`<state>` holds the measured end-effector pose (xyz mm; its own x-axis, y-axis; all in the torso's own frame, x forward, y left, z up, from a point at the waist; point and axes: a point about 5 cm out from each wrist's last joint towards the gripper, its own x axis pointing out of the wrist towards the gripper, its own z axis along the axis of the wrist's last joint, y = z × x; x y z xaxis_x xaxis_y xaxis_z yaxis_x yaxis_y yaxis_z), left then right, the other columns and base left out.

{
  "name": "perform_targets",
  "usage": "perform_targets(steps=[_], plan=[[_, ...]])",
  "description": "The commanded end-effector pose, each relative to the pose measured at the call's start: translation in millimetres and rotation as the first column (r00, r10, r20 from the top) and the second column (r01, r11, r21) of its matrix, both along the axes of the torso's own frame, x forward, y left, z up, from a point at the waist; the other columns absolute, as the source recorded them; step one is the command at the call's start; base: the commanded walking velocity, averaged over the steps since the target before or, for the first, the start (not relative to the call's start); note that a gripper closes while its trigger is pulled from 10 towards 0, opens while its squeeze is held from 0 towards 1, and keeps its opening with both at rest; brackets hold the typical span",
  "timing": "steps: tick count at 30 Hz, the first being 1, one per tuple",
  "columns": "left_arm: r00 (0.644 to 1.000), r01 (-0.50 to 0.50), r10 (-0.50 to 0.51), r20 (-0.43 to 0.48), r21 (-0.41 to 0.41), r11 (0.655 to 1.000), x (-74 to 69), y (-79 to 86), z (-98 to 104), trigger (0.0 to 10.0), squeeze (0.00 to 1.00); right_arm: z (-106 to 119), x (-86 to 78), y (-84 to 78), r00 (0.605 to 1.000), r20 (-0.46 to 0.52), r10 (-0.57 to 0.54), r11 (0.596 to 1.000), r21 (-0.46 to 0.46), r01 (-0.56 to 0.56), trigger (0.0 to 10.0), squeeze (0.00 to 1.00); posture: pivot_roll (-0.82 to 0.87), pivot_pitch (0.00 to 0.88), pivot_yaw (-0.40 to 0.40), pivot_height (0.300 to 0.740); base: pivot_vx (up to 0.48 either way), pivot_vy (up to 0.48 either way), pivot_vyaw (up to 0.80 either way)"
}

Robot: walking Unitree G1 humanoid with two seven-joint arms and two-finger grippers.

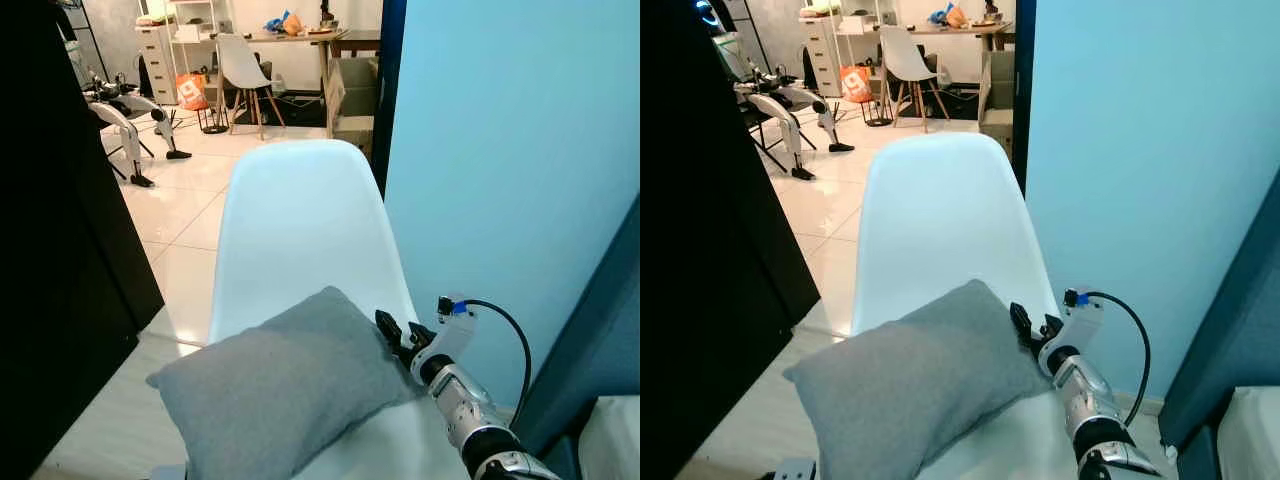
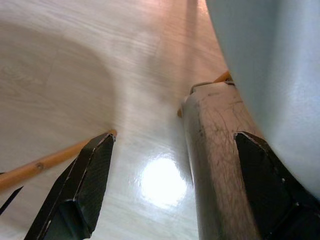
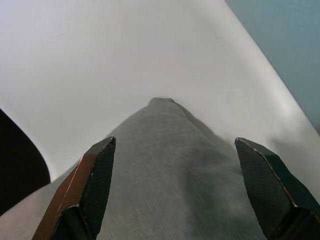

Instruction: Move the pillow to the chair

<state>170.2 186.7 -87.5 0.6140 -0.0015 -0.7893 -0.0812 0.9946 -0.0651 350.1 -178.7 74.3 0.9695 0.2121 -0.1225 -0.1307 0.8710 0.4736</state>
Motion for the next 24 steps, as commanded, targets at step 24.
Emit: perform_targets(steps=[24], plan=[[0.984, 0.108, -0.11, -0.143, -0.018, 0.994, -23.2, -14.0, -12.9, 10.0, 0.0, -41.0, -26.4, 11.9, 0.99, -0.141, -0.002, 1.0, -0.021, -0.001, 10.0, 0.0, -0.05, 0.062, 0.023, 0.665, -0.072, 0.0, 0.0]])
